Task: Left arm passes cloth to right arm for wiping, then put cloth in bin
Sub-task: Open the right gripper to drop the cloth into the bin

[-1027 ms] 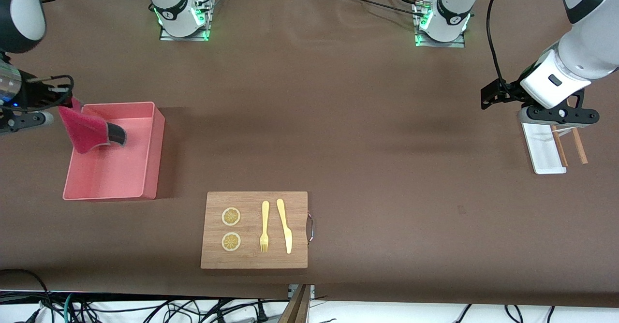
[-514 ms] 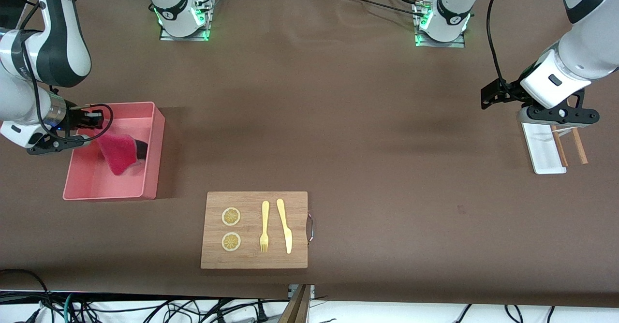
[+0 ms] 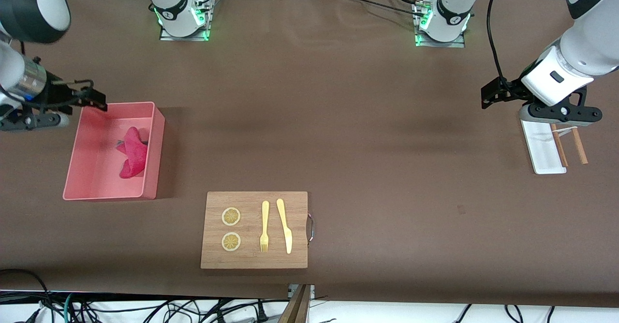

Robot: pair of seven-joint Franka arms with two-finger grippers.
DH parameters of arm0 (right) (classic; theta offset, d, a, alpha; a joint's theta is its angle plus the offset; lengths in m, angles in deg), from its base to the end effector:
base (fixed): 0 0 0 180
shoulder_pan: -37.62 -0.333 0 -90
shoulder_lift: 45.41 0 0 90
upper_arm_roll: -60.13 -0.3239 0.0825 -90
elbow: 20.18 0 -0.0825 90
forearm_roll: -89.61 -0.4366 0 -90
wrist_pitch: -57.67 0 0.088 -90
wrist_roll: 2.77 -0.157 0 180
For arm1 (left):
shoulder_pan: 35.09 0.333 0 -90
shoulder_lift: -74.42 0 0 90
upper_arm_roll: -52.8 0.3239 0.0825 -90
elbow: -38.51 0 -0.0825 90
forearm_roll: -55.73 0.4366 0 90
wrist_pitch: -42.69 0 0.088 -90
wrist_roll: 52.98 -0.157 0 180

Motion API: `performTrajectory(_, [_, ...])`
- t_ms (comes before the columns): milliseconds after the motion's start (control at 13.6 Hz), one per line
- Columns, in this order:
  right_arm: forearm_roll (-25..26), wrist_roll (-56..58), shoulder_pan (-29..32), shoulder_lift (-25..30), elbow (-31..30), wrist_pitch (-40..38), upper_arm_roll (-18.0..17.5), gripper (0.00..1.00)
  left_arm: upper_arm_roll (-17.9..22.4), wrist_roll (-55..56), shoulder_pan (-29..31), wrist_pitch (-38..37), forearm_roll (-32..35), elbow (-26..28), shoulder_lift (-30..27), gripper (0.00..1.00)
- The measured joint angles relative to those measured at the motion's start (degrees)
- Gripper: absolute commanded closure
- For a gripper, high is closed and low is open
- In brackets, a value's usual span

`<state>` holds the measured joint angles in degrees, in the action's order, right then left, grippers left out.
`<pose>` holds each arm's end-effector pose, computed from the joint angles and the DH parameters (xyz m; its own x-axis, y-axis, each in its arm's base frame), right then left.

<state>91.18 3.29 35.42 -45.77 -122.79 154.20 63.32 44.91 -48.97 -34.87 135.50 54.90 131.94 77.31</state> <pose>0.5982 -0.0143 0.4730 0.9892 0.0915 -0.1144 0.0938 -0.9955 0.0151 0.6142 -0.0835 0.5245 0.9961 -0.0631 -0.0621 -0.0622 -0.9979 0.0170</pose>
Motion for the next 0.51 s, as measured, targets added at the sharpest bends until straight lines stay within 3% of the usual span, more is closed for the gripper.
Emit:
performTrajectory(220, [0.0,-2.78,-0.02,2.74,4.27,-6.78,-0.95,0.0,0.28,0.0,0.07,-1.7,0.0,-0.02,0.01,0.0])
performTrajectory(514, [0.0,-2.78,-0.01,2.8,6.06,-8.12,-0.91,0.0,0.3,-1.16,0.27,-1.84,0.0,-0.25,0.01,0.0])
